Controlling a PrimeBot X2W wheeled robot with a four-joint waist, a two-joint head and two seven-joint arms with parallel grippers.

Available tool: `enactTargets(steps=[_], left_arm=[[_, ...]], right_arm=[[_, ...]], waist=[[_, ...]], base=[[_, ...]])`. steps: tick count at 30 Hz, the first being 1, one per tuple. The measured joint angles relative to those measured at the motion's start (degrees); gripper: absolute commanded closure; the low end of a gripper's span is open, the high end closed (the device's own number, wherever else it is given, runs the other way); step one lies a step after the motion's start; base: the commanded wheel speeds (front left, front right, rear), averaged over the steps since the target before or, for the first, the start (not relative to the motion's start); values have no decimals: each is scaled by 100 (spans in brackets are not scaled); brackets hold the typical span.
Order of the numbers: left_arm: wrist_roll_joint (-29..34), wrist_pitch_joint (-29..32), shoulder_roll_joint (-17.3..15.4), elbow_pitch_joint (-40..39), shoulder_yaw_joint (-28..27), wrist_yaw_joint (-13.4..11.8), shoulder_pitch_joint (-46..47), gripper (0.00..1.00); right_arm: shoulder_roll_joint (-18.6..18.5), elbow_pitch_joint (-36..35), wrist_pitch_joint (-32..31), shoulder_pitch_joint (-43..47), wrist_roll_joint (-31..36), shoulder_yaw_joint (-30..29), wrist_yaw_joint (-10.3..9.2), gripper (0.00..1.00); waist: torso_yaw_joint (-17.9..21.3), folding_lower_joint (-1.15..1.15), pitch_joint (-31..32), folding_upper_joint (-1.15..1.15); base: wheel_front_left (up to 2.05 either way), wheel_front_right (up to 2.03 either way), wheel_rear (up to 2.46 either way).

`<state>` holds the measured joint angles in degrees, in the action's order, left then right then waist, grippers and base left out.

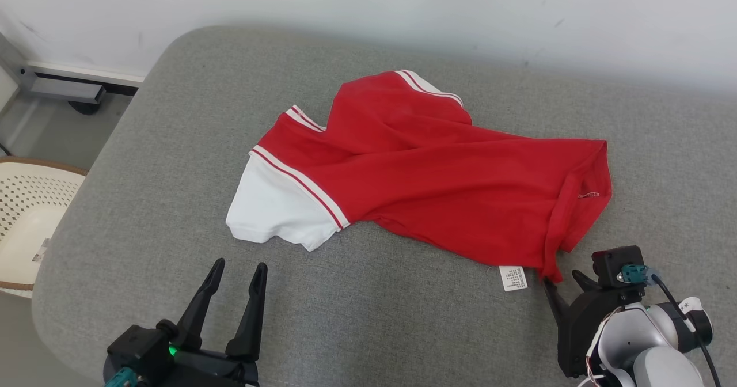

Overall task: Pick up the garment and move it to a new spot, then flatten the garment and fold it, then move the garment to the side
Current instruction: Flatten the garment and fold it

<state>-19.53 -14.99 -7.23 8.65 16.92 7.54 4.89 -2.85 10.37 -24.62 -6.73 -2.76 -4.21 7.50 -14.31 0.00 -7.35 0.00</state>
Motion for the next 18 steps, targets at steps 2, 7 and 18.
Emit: enactTargets(steps=[2, 7, 18], left_arm=[[0, 0, -7, 13, 7, -1, 0, 0], [-8, 0, -21, 30, 2, -1, -14, 0], [-11, 0, -14, 29, 36, -1, -20, 0]], right_arm=[[4, -2, -9, 5, -12, 27, 0, 17], [2, -319, -62, 110, -81, 99, 0, 2], [2, -230, -109, 136, 229, 337, 0, 9]], waist=[[-11, 0, 23, 0], [-11, 0, 79, 0], [-16, 0, 64, 0]], base=[[0, 0, 0], [0, 0, 0], [0, 0, 0]])
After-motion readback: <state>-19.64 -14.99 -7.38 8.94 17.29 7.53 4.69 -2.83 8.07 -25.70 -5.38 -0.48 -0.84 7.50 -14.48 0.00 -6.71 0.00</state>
